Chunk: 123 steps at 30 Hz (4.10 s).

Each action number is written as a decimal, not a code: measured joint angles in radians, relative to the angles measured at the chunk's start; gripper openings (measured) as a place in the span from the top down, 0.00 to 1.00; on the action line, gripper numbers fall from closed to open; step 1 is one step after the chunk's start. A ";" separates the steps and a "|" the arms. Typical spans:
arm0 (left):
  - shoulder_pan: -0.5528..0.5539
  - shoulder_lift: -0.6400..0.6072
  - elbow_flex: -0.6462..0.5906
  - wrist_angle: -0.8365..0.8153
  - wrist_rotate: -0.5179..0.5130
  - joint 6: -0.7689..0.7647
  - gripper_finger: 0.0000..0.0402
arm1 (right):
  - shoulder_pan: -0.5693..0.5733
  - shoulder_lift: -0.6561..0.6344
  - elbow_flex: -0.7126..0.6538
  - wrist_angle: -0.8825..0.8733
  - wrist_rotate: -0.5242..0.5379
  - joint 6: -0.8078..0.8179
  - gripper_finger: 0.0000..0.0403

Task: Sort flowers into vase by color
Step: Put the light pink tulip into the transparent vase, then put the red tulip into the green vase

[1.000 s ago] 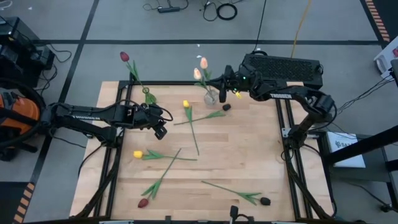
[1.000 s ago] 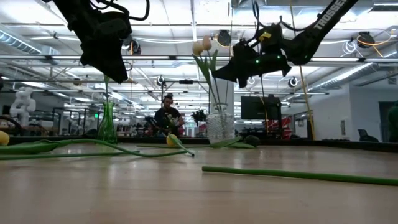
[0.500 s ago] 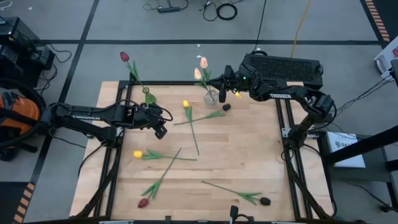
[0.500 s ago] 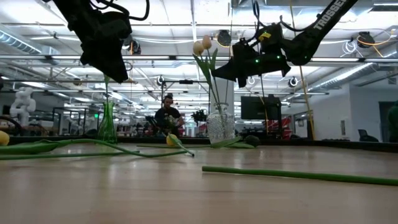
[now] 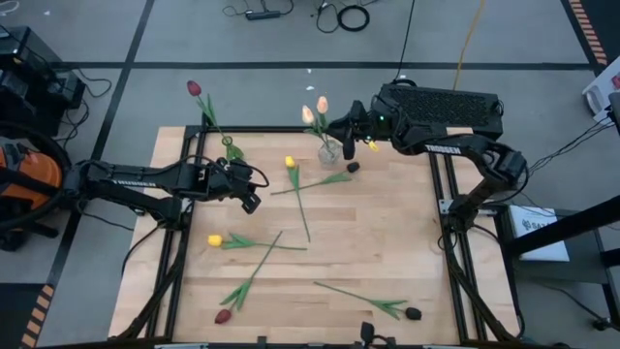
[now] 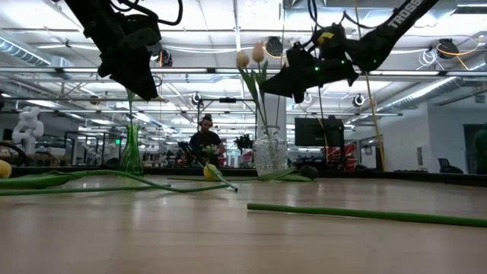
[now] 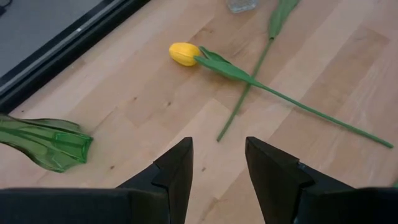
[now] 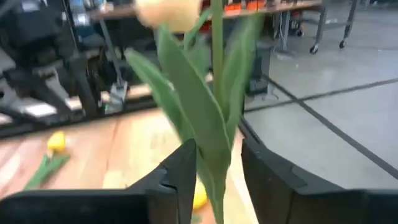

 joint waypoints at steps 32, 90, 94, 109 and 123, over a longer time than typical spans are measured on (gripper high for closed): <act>0.000 0.000 0.000 -0.052 0.125 -0.001 0.61 | 0.097 -0.048 0.487 -1.482 0.306 0.434 0.68; -0.489 0.187 0.000 -0.041 0.105 -1.218 0.61 | 0.894 -0.094 0.007 -0.917 0.344 0.611 0.68; -0.523 0.243 0.000 0.059 0.109 -1.267 0.61 | 0.894 -0.094 0.007 -0.917 0.337 0.548 0.68; -0.686 0.320 0.000 0.237 0.180 -1.246 0.61 | 0.894 -0.094 0.007 -0.914 0.287 0.457 0.68; -0.811 0.442 0.001 0.337 0.323 -1.179 0.61 | 0.869 -0.094 0.007 -0.851 0.288 0.443 0.68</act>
